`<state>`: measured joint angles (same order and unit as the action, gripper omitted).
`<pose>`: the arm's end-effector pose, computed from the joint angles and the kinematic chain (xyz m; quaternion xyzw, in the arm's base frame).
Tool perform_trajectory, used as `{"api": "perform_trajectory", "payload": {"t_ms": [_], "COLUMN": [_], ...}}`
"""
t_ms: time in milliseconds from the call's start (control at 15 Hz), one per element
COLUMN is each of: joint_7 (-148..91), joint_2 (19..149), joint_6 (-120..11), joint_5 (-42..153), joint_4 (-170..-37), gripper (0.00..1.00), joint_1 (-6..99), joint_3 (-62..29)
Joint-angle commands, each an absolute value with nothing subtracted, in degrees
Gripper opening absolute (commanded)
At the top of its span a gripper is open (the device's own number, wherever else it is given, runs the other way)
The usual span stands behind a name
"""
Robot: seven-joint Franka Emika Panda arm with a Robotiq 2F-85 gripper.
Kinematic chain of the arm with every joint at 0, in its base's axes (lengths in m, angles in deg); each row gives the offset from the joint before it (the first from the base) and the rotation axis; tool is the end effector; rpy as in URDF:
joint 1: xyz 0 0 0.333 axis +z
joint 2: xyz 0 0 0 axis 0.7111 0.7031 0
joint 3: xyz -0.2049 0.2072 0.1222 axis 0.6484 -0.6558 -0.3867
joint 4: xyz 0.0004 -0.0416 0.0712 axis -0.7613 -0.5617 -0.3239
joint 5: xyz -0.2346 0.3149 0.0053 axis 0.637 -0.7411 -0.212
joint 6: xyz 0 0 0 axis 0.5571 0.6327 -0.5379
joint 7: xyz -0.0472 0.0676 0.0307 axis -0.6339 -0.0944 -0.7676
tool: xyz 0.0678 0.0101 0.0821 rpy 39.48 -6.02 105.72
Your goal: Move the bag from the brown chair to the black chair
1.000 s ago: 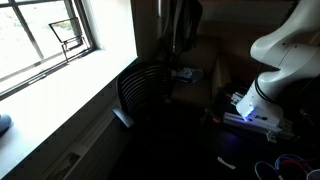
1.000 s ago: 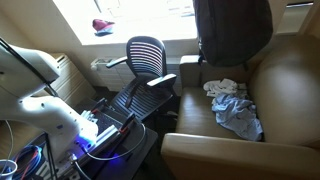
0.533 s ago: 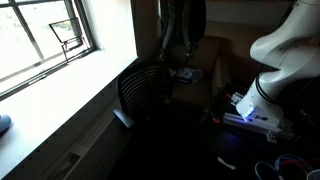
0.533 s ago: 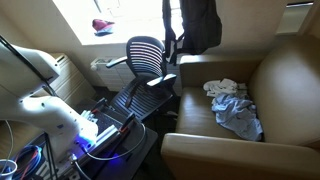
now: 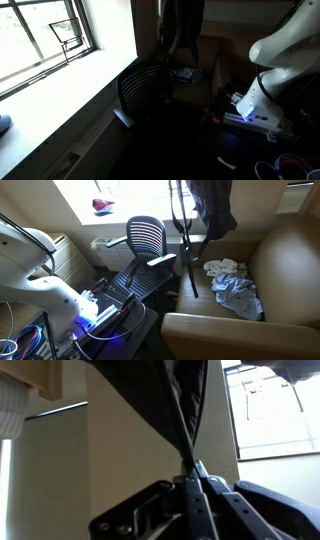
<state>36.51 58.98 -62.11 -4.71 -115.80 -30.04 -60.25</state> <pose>0.4820 -0.3164 0.6640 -0.8603 0.0485 -0.5075 0.0003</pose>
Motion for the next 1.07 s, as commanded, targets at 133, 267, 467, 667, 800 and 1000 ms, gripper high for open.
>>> {"api": "perform_trajectory", "payload": {"t_ms": [133,267,467,667,800,1000], "joint_7": [15.2,7.4,1.4,-4.3,-2.9,2.2], "joint_2": [52.6,50.3,45.7,42.1,40.7,40.4], "joint_6": [-61.9,-57.0,-49.9,-44.4,-39.1,-36.8], "joint_5": [16.3,19.8,19.0,19.5,17.3,13.9], "joint_4": [-126.0,-126.6,-126.5,-126.4,-126.9,-131.5], "gripper": [0.01,0.01,0.01,0.01,0.01,0.01], "joint_1": [-14.8,-7.4,4.1,18.1,27.6,38.4], "joint_3": [-48.5,-43.7,-36.4,-27.8,-21.8,-13.7]}}
